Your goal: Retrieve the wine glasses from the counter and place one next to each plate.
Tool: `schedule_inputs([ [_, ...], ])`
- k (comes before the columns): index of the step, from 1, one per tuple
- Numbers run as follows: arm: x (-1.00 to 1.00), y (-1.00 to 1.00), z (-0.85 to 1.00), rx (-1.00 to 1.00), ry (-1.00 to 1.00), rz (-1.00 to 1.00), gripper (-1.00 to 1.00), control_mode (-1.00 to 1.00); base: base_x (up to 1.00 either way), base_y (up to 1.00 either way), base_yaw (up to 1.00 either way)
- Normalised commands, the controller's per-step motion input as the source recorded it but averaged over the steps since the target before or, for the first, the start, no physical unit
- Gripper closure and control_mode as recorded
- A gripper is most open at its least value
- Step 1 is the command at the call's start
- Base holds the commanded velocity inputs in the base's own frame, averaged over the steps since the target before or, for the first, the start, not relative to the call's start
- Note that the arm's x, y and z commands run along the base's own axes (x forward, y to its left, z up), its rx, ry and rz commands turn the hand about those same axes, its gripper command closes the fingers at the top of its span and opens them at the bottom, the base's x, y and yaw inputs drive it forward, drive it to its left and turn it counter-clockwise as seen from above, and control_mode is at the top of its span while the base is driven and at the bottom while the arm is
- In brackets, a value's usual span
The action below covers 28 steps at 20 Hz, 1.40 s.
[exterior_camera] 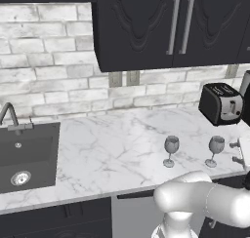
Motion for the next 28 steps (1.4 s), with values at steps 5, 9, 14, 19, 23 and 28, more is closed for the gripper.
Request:
schedule_inputs([
  [5,0.07,0.00,-0.07,0.00,0.03,-0.04,-1.00,-1.00,0.00,0.00,0.00],
  [9,0.12,0.00,-0.13,0.00,0.04,-0.04,-1.00,-1.00,0.00,0.00,0.00],
  [14,0.07,0.00,-0.11,0.00,0.02,-0.03,-1.00,-1.00,0.00,0.00,0.00],
  [19,0.00,0.05,-0.04,0.00,0.03,0.00,-1.00,-1.00,0.00,0.00,0.00],
  [23,0.00,0.17,0.00,0.00,0.04,0.00,-1.00,-1.00,0.00,0.00,0.00],
  [28,0.00,0.11,0.00,0.00,0.07,0.00,-1.00,-1.00,0.00,0.00,0.00],
])
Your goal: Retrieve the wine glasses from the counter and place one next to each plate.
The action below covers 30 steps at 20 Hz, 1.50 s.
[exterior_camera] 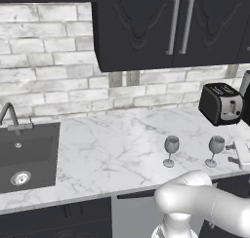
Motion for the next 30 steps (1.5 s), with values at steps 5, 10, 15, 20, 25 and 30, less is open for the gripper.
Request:
schedule_inputs([
  [5,0.00,0.00,0.00,0.00,0.06,0.00,-1.00,-1.00,0.00,0.00,0.00],
  [10,0.00,0.00,0.00,0.00,0.02,0.00,-1.00,-1.00,0.00,0.00,0.00],
  [15,0.00,0.12,-0.05,0.00,0.01,0.00,-1.00,-1.00,0.00,0.00,0.00],
  [20,0.00,0.20,-0.05,0.00,0.00,0.00,-1.00,-1.00,0.00,0.00,0.00],
  [25,0.00,0.11,-0.02,0.00,0.00,0.00,-1.00,-1.00,0.00,0.00,0.00],
  [30,0.00,0.10,-0.02,0.00,0.03,-0.01,-1.00,-1.00,0.00,0.00,0.00],
])
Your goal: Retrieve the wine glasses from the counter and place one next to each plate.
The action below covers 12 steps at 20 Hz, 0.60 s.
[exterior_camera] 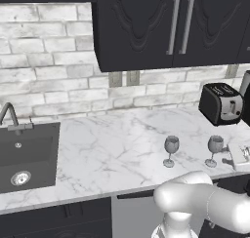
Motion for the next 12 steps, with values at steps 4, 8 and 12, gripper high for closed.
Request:
schedule_inputs([
  [4,0.02,0.03,-0.04,0.00,0.09,-0.03,-1.00,-1.00,0.00,0.00,0.00],
  [8,0.00,-0.02,-0.05,0.00,0.08,-0.08,-1.00,-1.00,0.00,0.00,0.00],
  [12,0.00,-0.10,-0.03,0.02,0.07,-0.12,-1.00,-1.00,0.00,0.00,0.00],
])
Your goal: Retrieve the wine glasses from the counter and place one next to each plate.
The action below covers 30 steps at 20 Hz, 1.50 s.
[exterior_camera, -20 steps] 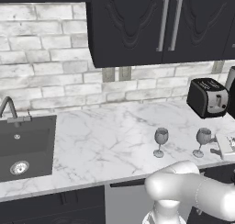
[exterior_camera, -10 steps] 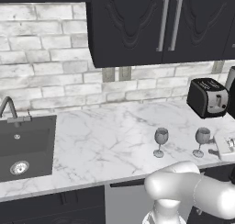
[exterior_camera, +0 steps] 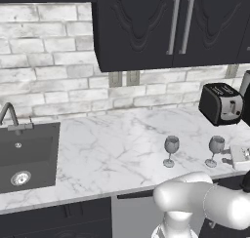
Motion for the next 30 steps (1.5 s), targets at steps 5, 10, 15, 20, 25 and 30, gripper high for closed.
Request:
schedule_inputs([
  [5,0.00,0.01,-0.02,0.00,0.02,-0.17,-1.00,-1.00,0.00,0.00,0.00],
  [10,0.02,0.09,-0.01,0.00,0.01,-0.17,-1.00,-1.00,0.00,0.00,0.00],
  [15,0.12,0.01,-0.09,0.00,0.02,-0.07,-1.00,-1.00,0.00,0.00,0.00],
  [20,0.17,0.00,-0.09,0.00,0.03,-0.03,-1.00,-1.00,0.00,0.00,0.00],
  [25,0.17,0.00,-0.11,0.00,0.04,-0.01,-1.00,-1.00,0.00,0.00,0.00],
  [30,0.18,0.00,-0.11,0.00,0.05,-0.01,-1.00,-1.00,0.00,0.00,0.00],
])
